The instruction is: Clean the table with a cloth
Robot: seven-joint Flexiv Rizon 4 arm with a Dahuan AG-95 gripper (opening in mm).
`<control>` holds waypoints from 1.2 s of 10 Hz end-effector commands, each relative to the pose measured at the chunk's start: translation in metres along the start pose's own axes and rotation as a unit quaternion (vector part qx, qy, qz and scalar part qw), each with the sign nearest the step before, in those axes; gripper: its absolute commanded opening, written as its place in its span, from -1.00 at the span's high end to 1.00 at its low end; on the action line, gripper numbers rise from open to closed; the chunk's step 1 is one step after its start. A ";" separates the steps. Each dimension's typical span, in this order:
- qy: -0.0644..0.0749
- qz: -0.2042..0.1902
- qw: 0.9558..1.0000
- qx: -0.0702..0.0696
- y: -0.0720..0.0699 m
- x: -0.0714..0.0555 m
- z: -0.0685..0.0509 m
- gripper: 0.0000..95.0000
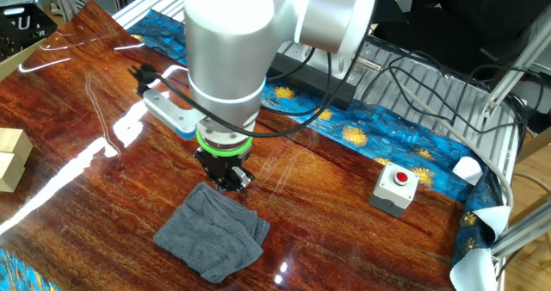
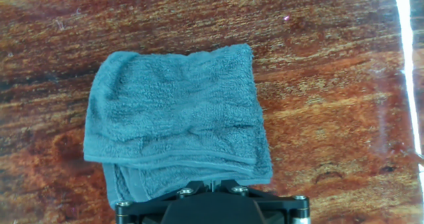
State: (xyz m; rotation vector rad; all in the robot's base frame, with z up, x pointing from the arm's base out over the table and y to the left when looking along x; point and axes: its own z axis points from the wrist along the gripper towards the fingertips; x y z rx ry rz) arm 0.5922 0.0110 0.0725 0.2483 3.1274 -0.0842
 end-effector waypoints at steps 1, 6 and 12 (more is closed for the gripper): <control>-0.008 0.007 1.000 -0.006 0.004 -0.004 0.006 -0.60; -0.024 0.020 0.999 -0.018 0.016 -0.025 0.018 -1.00; -0.027 0.022 0.999 -0.024 0.029 -0.063 0.032 -0.60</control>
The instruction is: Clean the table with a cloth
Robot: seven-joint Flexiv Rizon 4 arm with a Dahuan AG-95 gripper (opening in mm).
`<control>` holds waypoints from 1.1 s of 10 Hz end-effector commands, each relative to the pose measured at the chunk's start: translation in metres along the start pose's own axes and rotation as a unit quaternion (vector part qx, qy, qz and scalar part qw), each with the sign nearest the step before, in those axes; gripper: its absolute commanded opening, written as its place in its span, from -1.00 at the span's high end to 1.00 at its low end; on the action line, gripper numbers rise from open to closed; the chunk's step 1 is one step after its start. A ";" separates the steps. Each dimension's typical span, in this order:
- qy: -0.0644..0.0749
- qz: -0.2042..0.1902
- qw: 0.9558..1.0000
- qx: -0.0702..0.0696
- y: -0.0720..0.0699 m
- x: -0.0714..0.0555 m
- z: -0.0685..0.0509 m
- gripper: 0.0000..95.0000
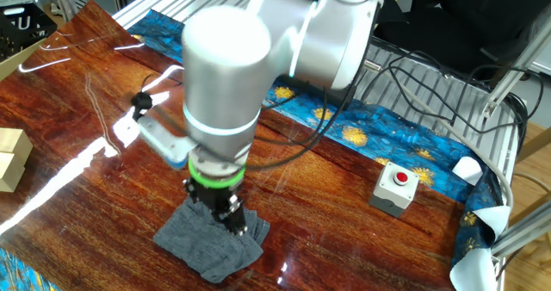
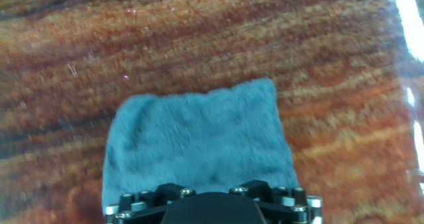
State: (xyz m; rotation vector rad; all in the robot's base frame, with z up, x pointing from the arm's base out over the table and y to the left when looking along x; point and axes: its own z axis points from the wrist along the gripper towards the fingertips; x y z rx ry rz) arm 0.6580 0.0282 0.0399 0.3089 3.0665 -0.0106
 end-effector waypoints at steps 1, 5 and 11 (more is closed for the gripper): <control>0.001 -0.002 1.000 0.001 0.001 -0.008 0.002 -0.60; -0.002 -0.007 1.000 0.001 0.003 -0.016 0.010 -0.60; -0.003 -0.002 1.000 -0.010 0.005 -0.012 0.031 -1.00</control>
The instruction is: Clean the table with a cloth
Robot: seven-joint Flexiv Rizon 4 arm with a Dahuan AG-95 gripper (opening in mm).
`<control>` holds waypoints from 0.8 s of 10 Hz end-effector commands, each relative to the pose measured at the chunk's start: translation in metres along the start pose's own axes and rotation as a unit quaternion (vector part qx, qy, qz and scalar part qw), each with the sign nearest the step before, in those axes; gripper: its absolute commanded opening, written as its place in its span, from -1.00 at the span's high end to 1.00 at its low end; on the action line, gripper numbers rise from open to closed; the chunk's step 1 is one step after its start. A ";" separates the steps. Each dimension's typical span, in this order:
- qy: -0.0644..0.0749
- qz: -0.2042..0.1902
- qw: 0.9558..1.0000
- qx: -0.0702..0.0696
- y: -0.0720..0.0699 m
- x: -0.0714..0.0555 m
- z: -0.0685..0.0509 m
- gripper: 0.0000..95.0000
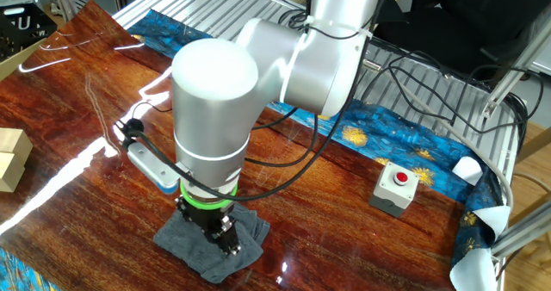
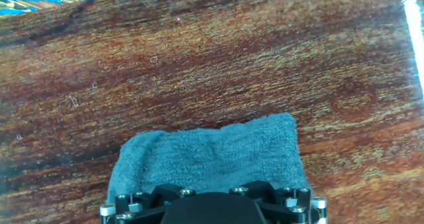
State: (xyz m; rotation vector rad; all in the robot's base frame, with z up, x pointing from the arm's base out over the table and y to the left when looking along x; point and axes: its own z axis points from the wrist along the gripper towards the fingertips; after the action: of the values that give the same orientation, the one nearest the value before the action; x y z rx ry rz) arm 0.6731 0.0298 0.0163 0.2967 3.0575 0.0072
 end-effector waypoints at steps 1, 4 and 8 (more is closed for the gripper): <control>0.002 0.001 1.000 -0.006 0.001 0.002 0.011 -0.60; 0.005 0.002 1.000 -0.019 0.001 0.004 0.015 0.20; 0.003 0.000 1.000 -0.031 0.001 0.004 0.014 1.00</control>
State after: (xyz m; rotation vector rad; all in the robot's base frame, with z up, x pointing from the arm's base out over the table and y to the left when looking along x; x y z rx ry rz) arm 0.6708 0.0313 0.0114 0.2891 3.0556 0.1010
